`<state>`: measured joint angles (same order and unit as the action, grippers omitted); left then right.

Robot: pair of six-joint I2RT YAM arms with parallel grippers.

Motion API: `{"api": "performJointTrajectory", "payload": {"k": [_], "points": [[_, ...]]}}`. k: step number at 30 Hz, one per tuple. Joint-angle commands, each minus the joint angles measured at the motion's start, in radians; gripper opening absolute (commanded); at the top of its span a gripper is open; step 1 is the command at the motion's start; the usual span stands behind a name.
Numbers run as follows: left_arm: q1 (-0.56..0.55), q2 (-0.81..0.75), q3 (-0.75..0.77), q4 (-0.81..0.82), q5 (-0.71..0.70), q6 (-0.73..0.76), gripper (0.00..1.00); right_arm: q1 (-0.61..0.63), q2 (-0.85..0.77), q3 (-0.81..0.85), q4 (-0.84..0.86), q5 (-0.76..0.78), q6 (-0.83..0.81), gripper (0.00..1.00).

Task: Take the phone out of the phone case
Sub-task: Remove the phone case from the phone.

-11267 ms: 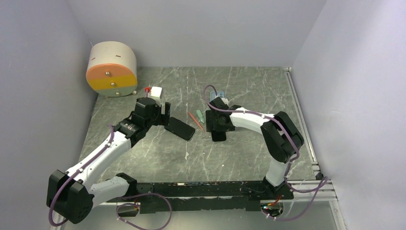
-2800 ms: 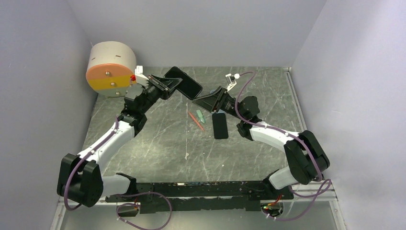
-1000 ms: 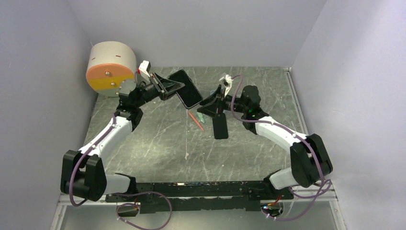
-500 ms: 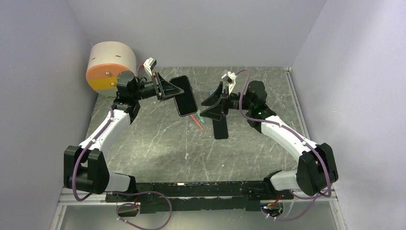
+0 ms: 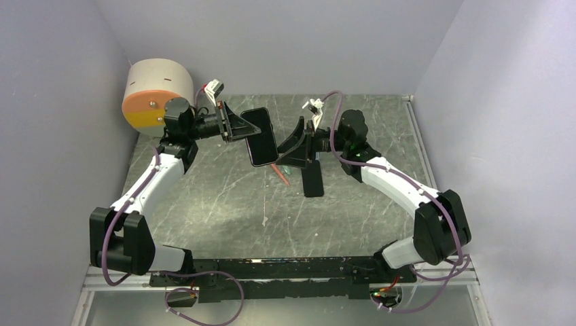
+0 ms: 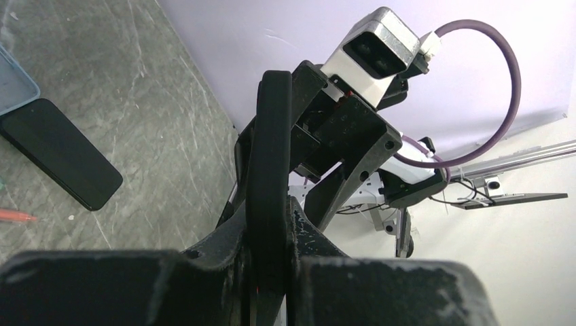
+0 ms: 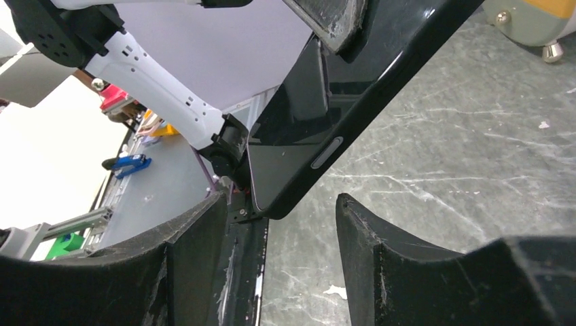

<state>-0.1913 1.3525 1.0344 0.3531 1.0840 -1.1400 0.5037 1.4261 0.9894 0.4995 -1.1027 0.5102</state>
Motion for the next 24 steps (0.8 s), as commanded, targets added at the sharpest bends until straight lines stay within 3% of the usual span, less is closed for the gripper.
{"api": "performJointTrajectory", "payload": {"k": [1, 7, 13, 20, 24], "points": [[-0.004, -0.027, 0.054, 0.076, 0.050, -0.004, 0.03, 0.006, 0.003, 0.062, 0.061, -0.033, 0.002, 0.60], [-0.007, -0.023, 0.052, 0.113, 0.075, -0.032, 0.03, 0.017, 0.030, 0.073, 0.092, -0.082, -0.002, 0.37], [-0.007, -0.012, 0.041, 0.240, 0.093, -0.143, 0.02, 0.043, 0.044, 0.110, -0.097, -0.142, -0.217, 0.01], [-0.007, -0.008, 0.062, 0.235, 0.107, -0.178, 0.02, 0.059, 0.053, 0.185, -0.455, -0.157, -0.587, 0.00], [-0.007, -0.013, 0.075, 0.194, 0.097, -0.168, 0.02, 0.083, 0.068, 0.234, -0.611, -0.127, -0.708, 0.01]]}}
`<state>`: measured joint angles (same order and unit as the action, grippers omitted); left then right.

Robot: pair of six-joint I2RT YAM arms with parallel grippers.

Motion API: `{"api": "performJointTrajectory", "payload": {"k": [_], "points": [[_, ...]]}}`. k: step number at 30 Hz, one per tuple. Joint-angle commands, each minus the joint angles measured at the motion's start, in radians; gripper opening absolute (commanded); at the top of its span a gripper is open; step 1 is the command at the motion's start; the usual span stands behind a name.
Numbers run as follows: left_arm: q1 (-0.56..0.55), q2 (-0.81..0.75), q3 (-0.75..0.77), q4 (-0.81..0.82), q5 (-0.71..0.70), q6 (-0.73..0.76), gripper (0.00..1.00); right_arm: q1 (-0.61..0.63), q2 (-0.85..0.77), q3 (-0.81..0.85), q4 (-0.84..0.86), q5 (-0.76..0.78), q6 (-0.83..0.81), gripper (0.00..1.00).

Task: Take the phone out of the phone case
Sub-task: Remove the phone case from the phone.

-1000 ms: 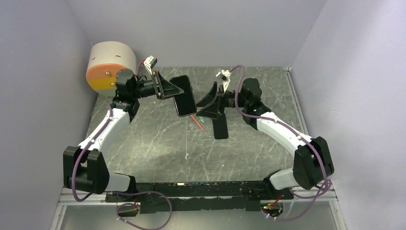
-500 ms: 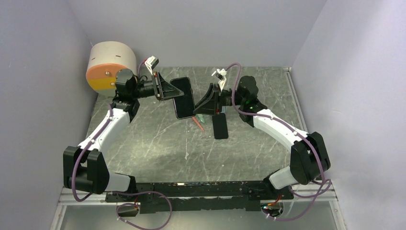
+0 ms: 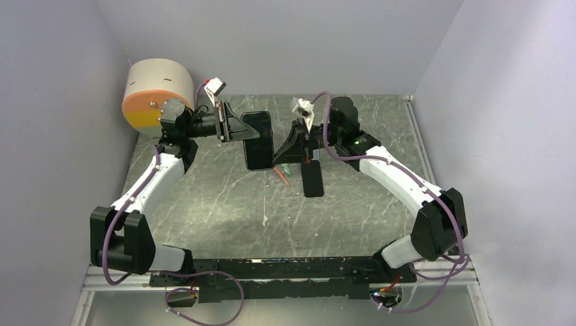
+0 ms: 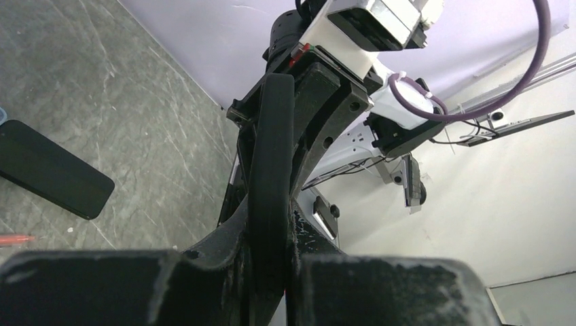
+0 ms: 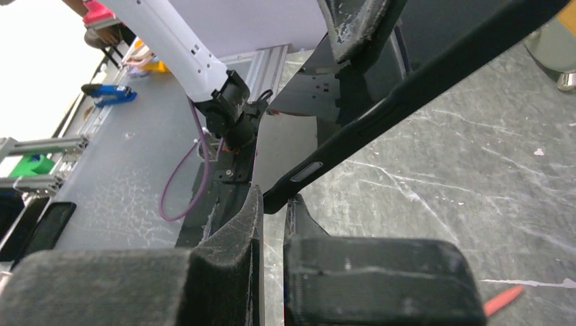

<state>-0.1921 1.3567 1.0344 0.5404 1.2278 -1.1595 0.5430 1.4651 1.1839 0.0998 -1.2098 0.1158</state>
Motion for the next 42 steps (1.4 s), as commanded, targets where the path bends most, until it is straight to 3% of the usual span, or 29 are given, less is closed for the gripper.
{"api": "performJointTrajectory", "payload": {"k": [1, 11, 18, 20, 25, 29, 36, 42], "points": [[-0.006, -0.016, 0.075, 0.003, -0.049, -0.158, 0.03, 0.054, 0.028, 0.039, -0.225, -0.010, -0.336, 0.03], [-0.006, 0.055, 0.076, 0.092, -0.036, -0.353, 0.02, 0.088, -0.003, -0.048, -0.212, 0.086, -0.463, 0.07], [-0.006, 0.029, 0.071, 0.014, -0.047, -0.282, 0.02, 0.089, -0.022, -0.092, -0.027, 0.146, -0.328, 0.07], [-0.004, 0.013, 0.067, -0.024, -0.063, -0.227, 0.03, 0.086, -0.042, -0.113, 0.013, 0.148, -0.274, 0.14], [-0.004, 0.003, 0.043, 0.028, -0.085, -0.237, 0.03, 0.046, -0.122, -0.242, 0.256, 0.151, 0.002, 0.46], [-0.004, 0.004, 0.026, 0.094, -0.086, -0.257, 0.03, 0.029, -0.186, -0.315, 0.449, 0.181, 0.178, 0.60], [-0.006, -0.013, 0.019, 0.112, -0.083, -0.258, 0.02, 0.029, -0.198, -0.328, 0.602, 0.257, 0.346, 0.63], [-0.007, -0.033, 0.005, 0.140, -0.090, -0.282, 0.02, 0.028, -0.160, -0.321, 0.691, 0.301, 0.439, 0.56]]}}
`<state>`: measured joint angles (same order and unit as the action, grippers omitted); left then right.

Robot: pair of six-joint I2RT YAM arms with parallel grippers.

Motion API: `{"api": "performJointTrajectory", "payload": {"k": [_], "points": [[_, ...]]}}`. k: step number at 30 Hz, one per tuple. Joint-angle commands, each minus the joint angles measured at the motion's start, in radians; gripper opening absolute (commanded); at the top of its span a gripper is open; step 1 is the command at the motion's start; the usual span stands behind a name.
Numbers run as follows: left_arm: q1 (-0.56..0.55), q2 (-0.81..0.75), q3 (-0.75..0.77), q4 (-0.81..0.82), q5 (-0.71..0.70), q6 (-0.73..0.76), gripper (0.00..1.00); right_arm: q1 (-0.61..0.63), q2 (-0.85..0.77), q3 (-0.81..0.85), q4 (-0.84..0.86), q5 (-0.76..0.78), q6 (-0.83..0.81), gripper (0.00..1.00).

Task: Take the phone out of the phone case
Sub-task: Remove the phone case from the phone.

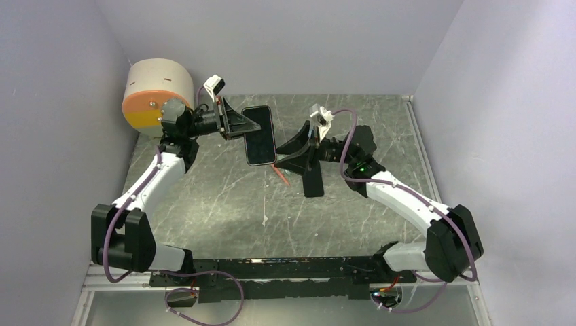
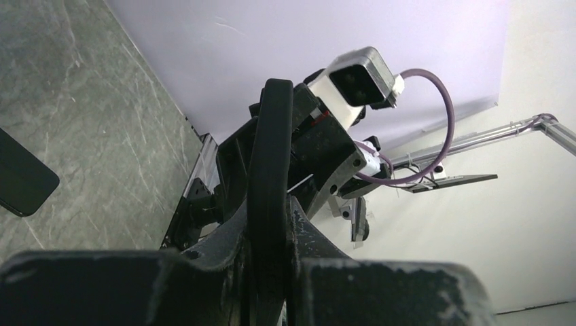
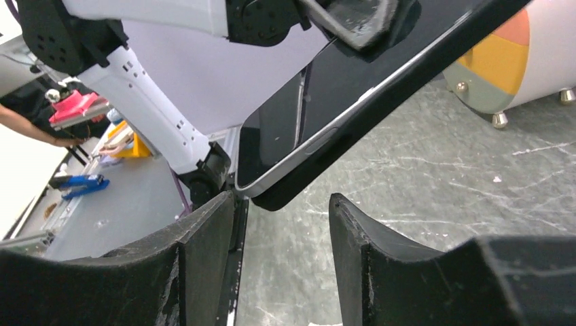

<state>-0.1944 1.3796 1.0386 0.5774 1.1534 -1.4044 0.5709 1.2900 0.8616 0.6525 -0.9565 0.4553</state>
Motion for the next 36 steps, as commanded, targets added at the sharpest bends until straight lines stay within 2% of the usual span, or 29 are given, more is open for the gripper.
{"api": "performJointTrajectory", "payload": {"k": [1, 7, 12, 19, 25, 31, 36], "points": [[-0.006, -0.057, -0.003, 0.117, -0.017, -0.048, 0.03, 0.000, 0.019, -0.001, 0.153, 0.055, 0.109, 0.54], [-0.014, -0.065, -0.015, 0.152, -0.021, -0.074, 0.02, -0.001, 0.043, 0.007, 0.169, 0.064, 0.126, 0.47], [-0.016, -0.058, -0.026, 0.246, -0.022, -0.154, 0.02, -0.002, 0.050, -0.014, 0.147, 0.074, 0.100, 0.40], [-0.016, -0.042, -0.039, 0.386, -0.024, -0.256, 0.02, -0.015, 0.078, -0.061, 0.230, 0.083, 0.149, 0.27], [-0.017, -0.038, -0.042, 0.420, -0.023, -0.282, 0.03, -0.028, 0.105, -0.056, 0.299, 0.064, 0.213, 0.20], [-0.018, -0.062, -0.034, 0.297, -0.016, -0.173, 0.02, -0.027, 0.088, -0.021, 0.289, 0.041, 0.232, 0.25], [-0.047, -0.084, -0.003, 0.073, -0.013, 0.006, 0.02, -0.026, 0.085, 0.023, 0.268, 0.059, 0.269, 0.28]]}}
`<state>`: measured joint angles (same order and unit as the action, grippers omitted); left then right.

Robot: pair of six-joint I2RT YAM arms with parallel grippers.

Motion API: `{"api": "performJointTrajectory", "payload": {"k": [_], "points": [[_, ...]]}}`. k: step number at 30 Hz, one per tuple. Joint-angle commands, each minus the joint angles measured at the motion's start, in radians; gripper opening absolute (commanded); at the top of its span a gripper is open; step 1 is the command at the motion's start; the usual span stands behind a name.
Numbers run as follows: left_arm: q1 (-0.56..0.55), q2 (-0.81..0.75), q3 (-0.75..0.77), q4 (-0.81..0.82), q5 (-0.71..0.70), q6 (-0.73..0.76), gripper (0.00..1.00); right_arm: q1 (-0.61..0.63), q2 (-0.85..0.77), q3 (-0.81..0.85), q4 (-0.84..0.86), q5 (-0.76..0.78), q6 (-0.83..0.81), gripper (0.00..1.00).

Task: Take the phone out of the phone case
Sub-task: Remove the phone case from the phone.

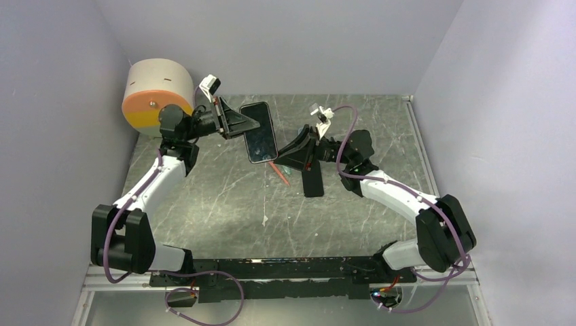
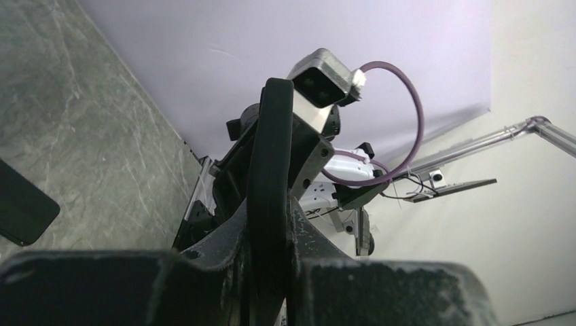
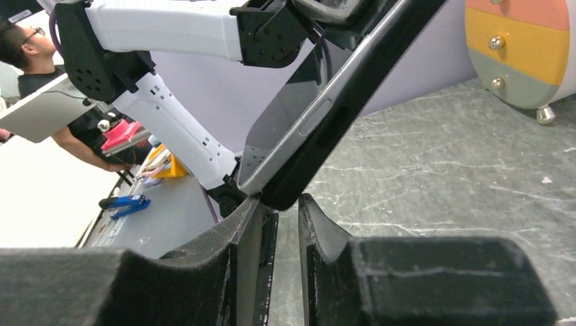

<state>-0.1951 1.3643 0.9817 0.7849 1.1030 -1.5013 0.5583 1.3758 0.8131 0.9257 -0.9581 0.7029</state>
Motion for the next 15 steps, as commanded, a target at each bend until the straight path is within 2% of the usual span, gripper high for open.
{"api": "performJointTrajectory", "payload": {"k": [1, 6, 10, 15], "points": [[-0.054, -0.071, 0.061, -0.170, 0.036, 0.133, 0.02, -0.012, 0.001, 0.086, -0.030, 0.072, 0.027, 0.28], [-0.070, -0.065, 0.066, -0.201, 0.034, 0.166, 0.02, -0.012, 0.014, 0.141, -0.087, 0.102, 0.048, 0.28], [-0.075, -0.050, 0.060, -0.178, 0.039, 0.153, 0.03, -0.011, 0.033, 0.148, -0.053, 0.112, 0.094, 0.27], [-0.087, -0.044, 0.059, -0.236, 0.039, 0.198, 0.02, -0.012, 0.051, 0.176, 0.006, 0.110, 0.155, 0.27]]}}
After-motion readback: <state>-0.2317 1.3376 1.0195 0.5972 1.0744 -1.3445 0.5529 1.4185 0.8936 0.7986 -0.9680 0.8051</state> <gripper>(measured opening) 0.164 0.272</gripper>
